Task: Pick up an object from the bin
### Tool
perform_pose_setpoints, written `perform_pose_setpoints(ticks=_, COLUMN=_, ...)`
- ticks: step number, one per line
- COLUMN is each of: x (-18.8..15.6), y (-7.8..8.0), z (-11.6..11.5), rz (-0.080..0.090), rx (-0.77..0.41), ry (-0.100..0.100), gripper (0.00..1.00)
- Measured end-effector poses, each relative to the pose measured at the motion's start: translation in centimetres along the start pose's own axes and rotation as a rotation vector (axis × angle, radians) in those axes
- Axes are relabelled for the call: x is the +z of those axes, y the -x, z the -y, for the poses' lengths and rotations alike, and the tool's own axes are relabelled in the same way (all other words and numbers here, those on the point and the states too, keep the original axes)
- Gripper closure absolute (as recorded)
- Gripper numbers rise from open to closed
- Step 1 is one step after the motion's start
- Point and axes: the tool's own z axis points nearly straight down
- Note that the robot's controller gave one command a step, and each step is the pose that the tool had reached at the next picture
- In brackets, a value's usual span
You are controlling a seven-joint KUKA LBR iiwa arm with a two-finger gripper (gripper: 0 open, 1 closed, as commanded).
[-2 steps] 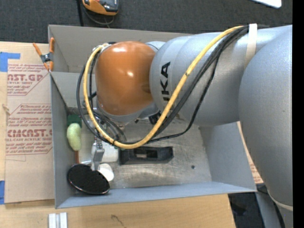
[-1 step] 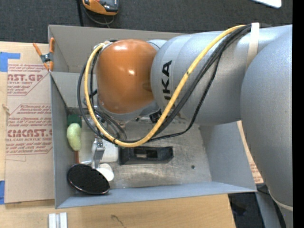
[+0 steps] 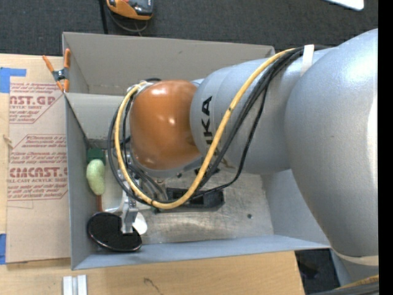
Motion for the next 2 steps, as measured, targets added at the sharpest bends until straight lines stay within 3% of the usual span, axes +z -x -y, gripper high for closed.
perform_pose_setpoints(ticks=1, x=1.6, y=0.2, z=3.6, rz=-0.015, rx=-0.002, ry=-0.006, gripper=0.00)
perform_pose_setpoints(ticks=2, x=0.6, y=0.8, z=5.6, rz=-0.005, rx=-0.171, ry=-0.003, gripper=0.00)
